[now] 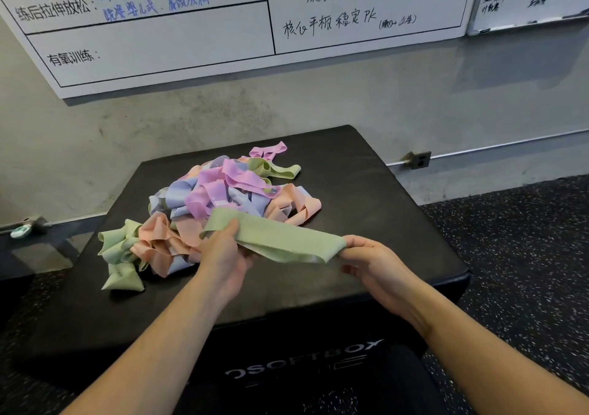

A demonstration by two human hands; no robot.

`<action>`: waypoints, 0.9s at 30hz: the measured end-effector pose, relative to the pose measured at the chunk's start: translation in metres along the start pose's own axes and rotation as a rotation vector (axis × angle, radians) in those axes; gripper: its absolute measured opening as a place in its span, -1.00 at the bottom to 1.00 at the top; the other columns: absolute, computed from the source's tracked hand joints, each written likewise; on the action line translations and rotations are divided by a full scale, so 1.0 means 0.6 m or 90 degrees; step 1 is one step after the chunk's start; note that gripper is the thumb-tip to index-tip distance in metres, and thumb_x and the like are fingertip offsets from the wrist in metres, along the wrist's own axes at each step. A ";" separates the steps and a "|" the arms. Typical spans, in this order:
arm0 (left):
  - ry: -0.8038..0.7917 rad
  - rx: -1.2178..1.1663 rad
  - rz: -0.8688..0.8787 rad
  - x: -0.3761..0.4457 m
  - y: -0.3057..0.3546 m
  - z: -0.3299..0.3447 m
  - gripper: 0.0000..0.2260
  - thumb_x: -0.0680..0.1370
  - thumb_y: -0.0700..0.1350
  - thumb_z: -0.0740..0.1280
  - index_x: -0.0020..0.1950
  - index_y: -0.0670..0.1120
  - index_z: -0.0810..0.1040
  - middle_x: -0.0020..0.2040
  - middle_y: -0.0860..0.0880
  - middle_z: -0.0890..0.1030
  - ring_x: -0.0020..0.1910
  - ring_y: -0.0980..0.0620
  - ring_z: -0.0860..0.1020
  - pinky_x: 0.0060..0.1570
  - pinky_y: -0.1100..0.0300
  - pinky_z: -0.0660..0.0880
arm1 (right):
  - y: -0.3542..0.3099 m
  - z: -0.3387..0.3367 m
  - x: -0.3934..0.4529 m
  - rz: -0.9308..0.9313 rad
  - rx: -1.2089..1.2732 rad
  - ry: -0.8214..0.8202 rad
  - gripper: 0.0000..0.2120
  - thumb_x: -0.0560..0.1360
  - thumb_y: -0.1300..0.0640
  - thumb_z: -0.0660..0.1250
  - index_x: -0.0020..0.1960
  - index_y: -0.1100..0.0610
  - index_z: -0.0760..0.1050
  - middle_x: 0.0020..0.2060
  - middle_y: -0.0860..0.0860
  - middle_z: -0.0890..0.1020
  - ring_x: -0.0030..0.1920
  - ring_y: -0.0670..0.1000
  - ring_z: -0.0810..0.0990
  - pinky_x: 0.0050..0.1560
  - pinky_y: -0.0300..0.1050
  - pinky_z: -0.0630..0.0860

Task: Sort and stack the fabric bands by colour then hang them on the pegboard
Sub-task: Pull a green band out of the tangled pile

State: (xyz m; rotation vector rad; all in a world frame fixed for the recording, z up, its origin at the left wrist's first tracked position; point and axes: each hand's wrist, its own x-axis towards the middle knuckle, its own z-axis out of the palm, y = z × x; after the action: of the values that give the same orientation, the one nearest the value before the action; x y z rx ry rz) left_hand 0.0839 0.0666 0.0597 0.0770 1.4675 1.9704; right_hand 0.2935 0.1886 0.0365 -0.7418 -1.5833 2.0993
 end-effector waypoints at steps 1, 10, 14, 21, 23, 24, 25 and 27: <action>-0.005 0.011 -0.022 0.000 -0.004 0.000 -0.68 0.71 -0.13 0.16 0.48 -0.10 0.39 0.24 -0.14 0.63 0.08 -0.09 0.65 -0.15 -0.04 0.62 | 0.000 -0.002 0.000 -0.014 0.017 0.004 -0.84 0.39 0.23 0.30 -0.18 0.08 0.65 -0.09 0.08 0.68 -0.01 0.06 0.55 0.07 0.01 0.36; -0.002 0.050 -0.106 0.035 -0.008 0.033 -0.66 0.70 -0.23 0.14 0.49 -0.14 0.32 0.25 -0.18 0.60 0.01 -0.08 0.63 -0.22 0.01 0.57 | 0.014 -0.039 -0.001 -0.136 -0.119 -0.028 -0.60 0.56 0.34 0.32 0.29 -0.04 0.52 -0.26 -0.10 0.59 -0.14 -0.14 0.53 -0.01 -0.35 0.42; -0.004 0.106 -0.101 0.058 -0.005 0.075 -0.67 0.70 -0.22 0.12 0.47 -0.07 0.28 0.26 -0.16 0.58 0.06 -0.08 0.64 -0.22 -0.01 0.54 | 0.026 -0.076 -0.006 -0.157 -0.262 -0.034 -0.52 0.45 0.33 0.24 0.19 -0.11 0.64 0.05 -0.19 0.66 0.12 -0.01 0.58 0.20 -0.26 0.42; -0.029 0.152 -0.082 0.090 -0.029 0.172 -0.83 0.65 -0.27 0.17 0.10 -0.03 0.45 0.07 -0.12 0.56 0.01 -0.06 0.59 -0.05 -0.05 0.54 | 0.068 -0.139 0.015 -0.273 -0.519 0.069 -0.64 0.46 0.35 0.43 -0.03 -0.14 0.65 -0.02 -0.23 0.54 0.08 -0.17 0.53 0.17 -0.32 0.39; -0.038 0.176 -0.066 0.119 -0.046 0.193 -0.72 0.59 -0.31 0.18 0.23 -0.04 0.46 0.12 -0.16 0.61 0.03 -0.11 0.66 -0.08 -0.06 0.62 | 0.080 -0.162 0.018 -0.340 -0.583 0.077 -0.79 0.46 0.24 0.48 -0.01 -0.05 0.70 0.06 -0.21 0.48 0.04 -0.17 0.52 0.11 -0.37 0.41; -0.055 0.182 -0.062 0.132 -0.054 0.202 -0.63 0.56 -0.31 0.18 0.34 -0.03 0.41 0.17 -0.19 0.63 0.06 -0.16 0.68 -0.03 -0.12 0.65 | 0.084 -0.173 0.018 -0.382 -0.628 0.082 -0.85 0.47 0.16 0.47 0.00 -0.05 0.70 0.11 -0.19 0.48 0.02 -0.16 0.50 0.09 -0.33 0.42; -0.061 0.189 -0.061 0.152 -0.063 0.210 -0.57 0.54 -0.30 0.22 0.38 -0.01 0.38 0.22 -0.20 0.62 0.10 -0.20 0.68 0.05 -0.20 0.63 | 0.084 -0.183 0.020 -0.429 -0.680 0.092 -0.87 0.48 0.09 0.44 0.00 -0.07 0.70 0.16 -0.18 0.49 0.00 -0.15 0.47 0.06 -0.26 0.42; -0.059 0.221 -0.073 0.203 -0.089 0.224 -0.57 0.46 -0.25 0.33 0.30 0.04 0.43 0.26 -0.14 0.58 0.19 -0.21 0.61 0.14 -0.27 0.56 | 0.083 -0.202 0.024 -0.524 -0.782 0.102 -0.88 0.49 0.03 0.39 -0.01 -0.09 0.68 0.17 -0.15 0.57 -0.01 -0.06 0.49 0.02 -0.14 0.40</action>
State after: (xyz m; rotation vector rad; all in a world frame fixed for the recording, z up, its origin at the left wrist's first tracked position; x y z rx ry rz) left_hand 0.0716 0.2514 0.0220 0.2267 1.6977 1.5850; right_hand 0.3586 0.2742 -0.0400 -0.3968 -2.4215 0.3686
